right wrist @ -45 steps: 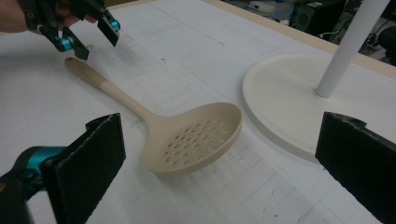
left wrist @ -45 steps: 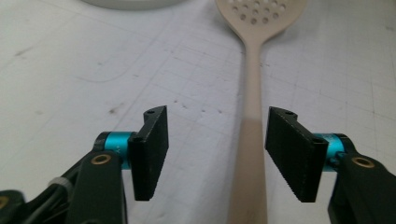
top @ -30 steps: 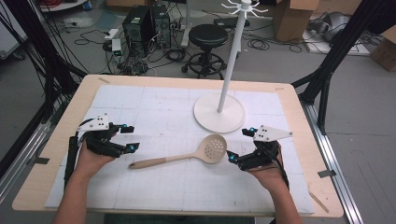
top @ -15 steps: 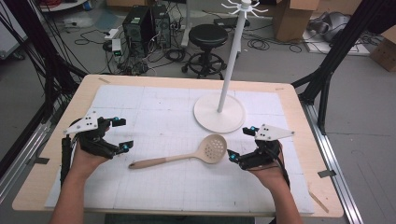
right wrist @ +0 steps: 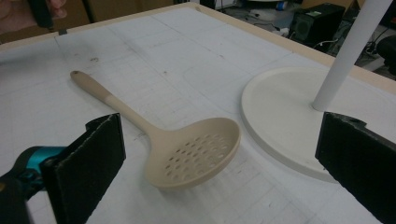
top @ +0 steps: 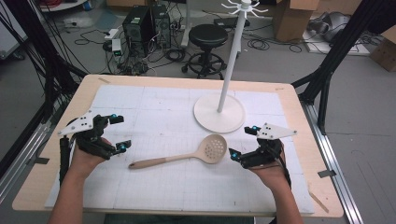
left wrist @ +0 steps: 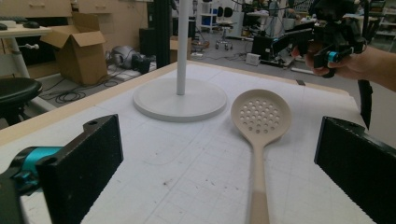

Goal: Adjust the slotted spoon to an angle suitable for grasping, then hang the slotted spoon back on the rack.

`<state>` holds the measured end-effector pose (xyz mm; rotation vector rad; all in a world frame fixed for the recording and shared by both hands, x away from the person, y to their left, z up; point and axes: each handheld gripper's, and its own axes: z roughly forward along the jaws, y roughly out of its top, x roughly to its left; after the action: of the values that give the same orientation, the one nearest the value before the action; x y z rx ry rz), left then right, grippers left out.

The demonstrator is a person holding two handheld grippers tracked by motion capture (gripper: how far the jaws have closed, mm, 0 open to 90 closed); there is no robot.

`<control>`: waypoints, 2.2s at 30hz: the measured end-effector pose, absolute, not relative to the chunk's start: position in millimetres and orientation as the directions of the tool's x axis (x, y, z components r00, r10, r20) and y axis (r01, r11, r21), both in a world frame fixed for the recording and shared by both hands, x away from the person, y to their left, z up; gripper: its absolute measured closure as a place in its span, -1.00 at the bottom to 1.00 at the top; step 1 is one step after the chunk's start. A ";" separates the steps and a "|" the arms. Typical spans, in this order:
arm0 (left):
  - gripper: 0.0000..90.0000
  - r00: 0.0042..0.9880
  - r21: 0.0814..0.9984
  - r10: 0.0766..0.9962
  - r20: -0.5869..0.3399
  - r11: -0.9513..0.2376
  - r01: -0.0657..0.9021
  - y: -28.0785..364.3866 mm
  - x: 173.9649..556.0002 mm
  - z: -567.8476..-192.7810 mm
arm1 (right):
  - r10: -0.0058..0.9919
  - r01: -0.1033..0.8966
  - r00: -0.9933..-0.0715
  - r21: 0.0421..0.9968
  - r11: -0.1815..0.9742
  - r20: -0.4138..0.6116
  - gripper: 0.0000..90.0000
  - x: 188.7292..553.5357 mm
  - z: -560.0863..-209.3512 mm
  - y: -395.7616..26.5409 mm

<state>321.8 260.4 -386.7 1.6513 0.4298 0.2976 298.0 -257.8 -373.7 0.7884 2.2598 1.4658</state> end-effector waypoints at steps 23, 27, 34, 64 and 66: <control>-0.96 0.886 0.990 0.463 -0.037 -0.102 0.094 262.2 320.9 -383.0 | 0.583 0.266 -0.812 0.902 0.341 0.019 -1.00 300.8 -371.9 -247.1; -0.96 0.874 0.990 0.485 -0.034 -0.105 0.097 265.4 320.9 -382.1 | 0.560 0.257 -0.829 0.894 0.367 0.009 -1.00 307.3 -369.1 -231.3; -0.96 0.872 0.984 0.489 -0.019 -0.146 0.103 268.2 318.7 -381.4 | 0.486 0.241 -0.874 0.859 0.452 -0.011 -1.00 325.1 -368.1 -189.7; -0.96 0.857 0.981 0.516 -0.008 -0.162 0.107 273.3 316.5 -379.6 | 0.221 0.140 -0.975 0.689 0.711 -0.030 -0.56 349.0 -379.8 -68.8; -0.96 0.856 0.981 0.516 -0.006 -0.163 0.105 273.6 316.8 -379.6 | 0.214 0.140 -0.976 0.670 0.729 -0.029 -0.50 350.0 -381.7 -64.5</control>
<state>316.8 273.6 -379.6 1.7162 0.4819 0.3874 350.0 -64.5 -381.7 0.2897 2.8236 1.0810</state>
